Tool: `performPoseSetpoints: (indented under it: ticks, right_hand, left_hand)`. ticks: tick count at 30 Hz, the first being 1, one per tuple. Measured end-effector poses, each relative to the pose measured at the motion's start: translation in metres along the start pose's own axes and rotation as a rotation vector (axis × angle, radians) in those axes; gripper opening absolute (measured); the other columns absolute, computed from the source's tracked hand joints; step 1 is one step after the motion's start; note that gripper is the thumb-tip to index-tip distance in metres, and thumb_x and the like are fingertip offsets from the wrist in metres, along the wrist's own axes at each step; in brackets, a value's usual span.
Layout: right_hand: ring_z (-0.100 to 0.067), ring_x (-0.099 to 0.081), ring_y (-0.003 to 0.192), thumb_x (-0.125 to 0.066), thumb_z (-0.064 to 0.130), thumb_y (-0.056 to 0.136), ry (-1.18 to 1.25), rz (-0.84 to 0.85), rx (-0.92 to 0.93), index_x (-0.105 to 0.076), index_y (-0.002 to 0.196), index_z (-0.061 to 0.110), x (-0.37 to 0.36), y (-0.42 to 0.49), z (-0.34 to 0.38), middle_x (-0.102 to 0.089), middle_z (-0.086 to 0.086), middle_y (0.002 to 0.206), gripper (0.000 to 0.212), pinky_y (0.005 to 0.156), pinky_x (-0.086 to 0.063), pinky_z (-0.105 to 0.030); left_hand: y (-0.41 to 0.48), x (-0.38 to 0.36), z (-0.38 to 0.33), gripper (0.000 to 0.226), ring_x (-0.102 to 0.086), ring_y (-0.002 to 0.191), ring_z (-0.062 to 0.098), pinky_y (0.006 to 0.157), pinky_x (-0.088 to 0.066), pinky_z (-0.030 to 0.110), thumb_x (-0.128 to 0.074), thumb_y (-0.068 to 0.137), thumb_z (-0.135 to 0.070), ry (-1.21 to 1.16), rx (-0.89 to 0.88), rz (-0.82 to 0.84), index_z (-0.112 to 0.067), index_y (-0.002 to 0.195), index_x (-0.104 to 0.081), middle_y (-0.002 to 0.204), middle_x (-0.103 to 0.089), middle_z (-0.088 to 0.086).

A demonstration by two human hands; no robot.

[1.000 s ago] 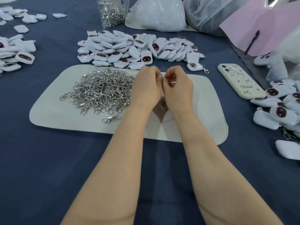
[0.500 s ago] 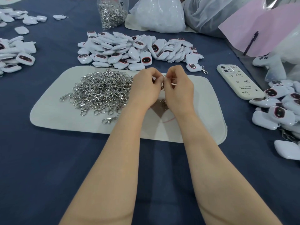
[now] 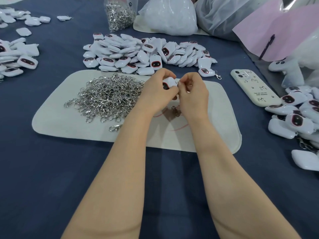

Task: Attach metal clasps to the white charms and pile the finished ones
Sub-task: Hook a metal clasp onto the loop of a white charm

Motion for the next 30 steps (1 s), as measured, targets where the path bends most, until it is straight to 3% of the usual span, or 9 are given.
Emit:
performPoseSetpoints:
  ticks: [5,10,16,18,21,26,28,30]
  right_hand:
    - [0.006,-0.049,0.064,-0.051,0.004,0.091,-0.032,0.008,0.026,-0.051,0.088,0.016,0.0,0.0,0.002,-0.052,0.016,0.073,0.013,0.062,-0.039,-0.006]
    - [0.002,-0.05,0.069,-0.05,0.004,0.091,-0.043,0.02,0.044,-0.052,0.089,0.016,-0.002,-0.002,0.003,-0.052,0.014,0.076,0.013,0.064,-0.039,-0.006]
    - [0.001,-0.049,0.069,-0.05,0.003,0.092,-0.057,0.022,0.055,-0.052,0.088,0.016,-0.002,-0.003,0.003,-0.054,0.01,0.078,0.014,0.063,-0.039,-0.005]
    - [-0.003,-0.049,0.071,-0.049,0.003,0.091,-0.102,0.036,0.08,-0.053,0.089,0.015,-0.004,-0.003,0.005,-0.056,0.006,0.082,0.013,0.064,-0.039,-0.008]
    - [-0.013,-0.05,0.077,-0.049,0.002,0.09,-0.168,0.072,0.12,-0.056,0.09,0.01,-0.008,-0.004,0.007,-0.057,0.003,0.084,0.011,0.068,-0.039,-0.017]
    - [-0.001,-0.05,0.068,-0.049,0.0,0.089,-0.082,0.004,0.072,-0.052,0.087,0.016,-0.003,-0.003,0.004,-0.053,0.013,0.075,0.017,0.062,-0.04,-0.009]
    - [0.002,-0.051,0.065,-0.049,0.001,0.09,-0.056,-0.03,0.055,-0.051,0.086,0.016,0.0,-0.002,0.004,-0.052,0.016,0.072,0.016,0.061,-0.04,-0.009]
    - [-0.001,-0.052,0.064,-0.049,0.001,0.09,-0.028,-0.047,0.045,-0.05,0.087,0.016,0.001,-0.001,0.004,-0.054,0.014,0.07,0.015,0.063,-0.042,-0.012]
  left_hand:
    - [-0.001,-0.001,0.0,0.026,-0.067,0.066,0.015,0.063,-0.048,0.016,-0.057,0.082,-0.006,0.012,0.001,0.016,-0.014,0.107,-0.056,0.085,-0.055,-0.013]
    - [-0.001,-0.001,0.002,0.025,-0.069,0.069,0.016,0.069,-0.05,0.025,-0.057,0.083,-0.007,0.029,0.017,0.023,-0.015,0.107,-0.055,0.084,-0.055,-0.013]
    - [0.001,-0.001,0.006,0.022,-0.067,0.063,0.011,0.069,-0.051,0.025,-0.057,0.084,-0.008,0.038,0.031,0.018,-0.02,0.101,-0.052,0.083,-0.055,-0.014]
    - [0.001,-0.001,0.008,0.021,-0.065,0.061,0.007,0.069,-0.05,0.025,-0.058,0.085,-0.01,0.059,0.041,0.021,-0.02,0.102,-0.051,0.081,-0.055,-0.014]
    - [0.001,0.001,0.011,0.022,-0.067,0.067,0.015,0.071,-0.051,0.028,-0.058,0.085,-0.01,0.047,0.07,0.016,-0.02,0.103,-0.05,0.089,-0.057,-0.006]
    - [0.002,0.001,0.004,0.023,-0.06,0.052,-0.005,0.063,-0.048,0.016,-0.056,0.084,-0.006,0.028,0.019,-0.019,-0.019,0.102,-0.052,0.083,-0.054,-0.015]
    - [0.001,0.001,0.002,0.029,-0.065,0.062,0.0,0.068,-0.049,0.022,-0.053,0.085,-0.005,0.044,0.002,-0.02,-0.022,0.109,-0.053,0.084,-0.054,-0.016]
    - [0.001,0.002,0.002,0.038,-0.069,0.078,0.014,0.075,-0.05,0.027,-0.048,0.087,-0.003,0.077,-0.015,-0.021,-0.025,0.118,-0.055,0.097,-0.057,-0.007]
Point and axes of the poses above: each hand's wrist, its own y-axis towards the middle knuckle, its own x-axis out of the back of the hand, z = x × y, the point moved 6 cm from there along y, towards the middle knuckle
